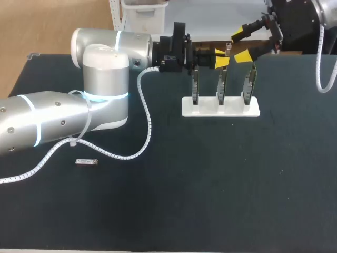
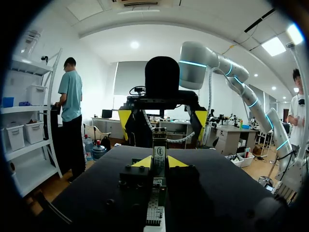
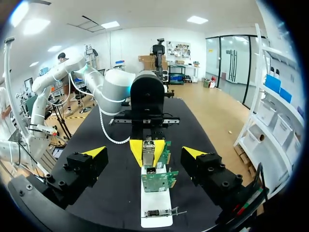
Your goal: Pick up the optical module with the left hand, and insert it into the network port with the right hand.
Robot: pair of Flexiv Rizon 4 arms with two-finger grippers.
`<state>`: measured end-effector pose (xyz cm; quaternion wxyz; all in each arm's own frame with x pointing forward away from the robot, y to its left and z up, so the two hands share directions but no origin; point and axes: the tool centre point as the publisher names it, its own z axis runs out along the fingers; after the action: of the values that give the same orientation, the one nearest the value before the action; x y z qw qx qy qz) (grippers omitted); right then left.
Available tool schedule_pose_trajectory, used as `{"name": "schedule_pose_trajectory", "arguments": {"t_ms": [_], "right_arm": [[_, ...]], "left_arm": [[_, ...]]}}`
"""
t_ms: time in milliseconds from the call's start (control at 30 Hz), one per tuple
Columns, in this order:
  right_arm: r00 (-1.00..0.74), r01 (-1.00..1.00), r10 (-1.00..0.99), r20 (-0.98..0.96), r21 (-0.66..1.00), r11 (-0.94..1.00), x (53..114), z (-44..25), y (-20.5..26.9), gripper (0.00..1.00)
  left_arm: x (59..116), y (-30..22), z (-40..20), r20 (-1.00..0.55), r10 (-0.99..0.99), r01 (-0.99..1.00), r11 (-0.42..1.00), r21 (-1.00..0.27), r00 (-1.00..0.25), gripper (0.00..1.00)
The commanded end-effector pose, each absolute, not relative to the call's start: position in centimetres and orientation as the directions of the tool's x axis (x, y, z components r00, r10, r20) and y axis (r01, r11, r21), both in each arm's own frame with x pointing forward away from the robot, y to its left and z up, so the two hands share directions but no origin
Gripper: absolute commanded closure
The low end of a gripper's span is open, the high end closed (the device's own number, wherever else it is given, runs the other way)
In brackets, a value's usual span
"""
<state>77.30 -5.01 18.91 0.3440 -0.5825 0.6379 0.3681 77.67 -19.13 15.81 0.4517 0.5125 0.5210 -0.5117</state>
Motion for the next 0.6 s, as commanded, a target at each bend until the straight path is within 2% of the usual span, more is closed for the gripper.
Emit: {"name": "schedule_pose_trajectory", "arguments": {"t_ms": [33,600], "right_arm": [[-0.078,-0.997,-0.490,-0.868,0.063,0.048,77.29,19.06,-4.61,0.00],[-0.103,-0.995,-0.491,-0.865,0.092,0.045,77.00,19.51,-3.72,0.00]], "left_arm": [[77.77,-19.15,15.76,-0.995,0.071,0.996,-0.050,-0.069,-0.065,1.00],[77.77,-19.15,15.76,-0.995,0.071,0.996,-0.050,-0.069,-0.065,1.00]]}}
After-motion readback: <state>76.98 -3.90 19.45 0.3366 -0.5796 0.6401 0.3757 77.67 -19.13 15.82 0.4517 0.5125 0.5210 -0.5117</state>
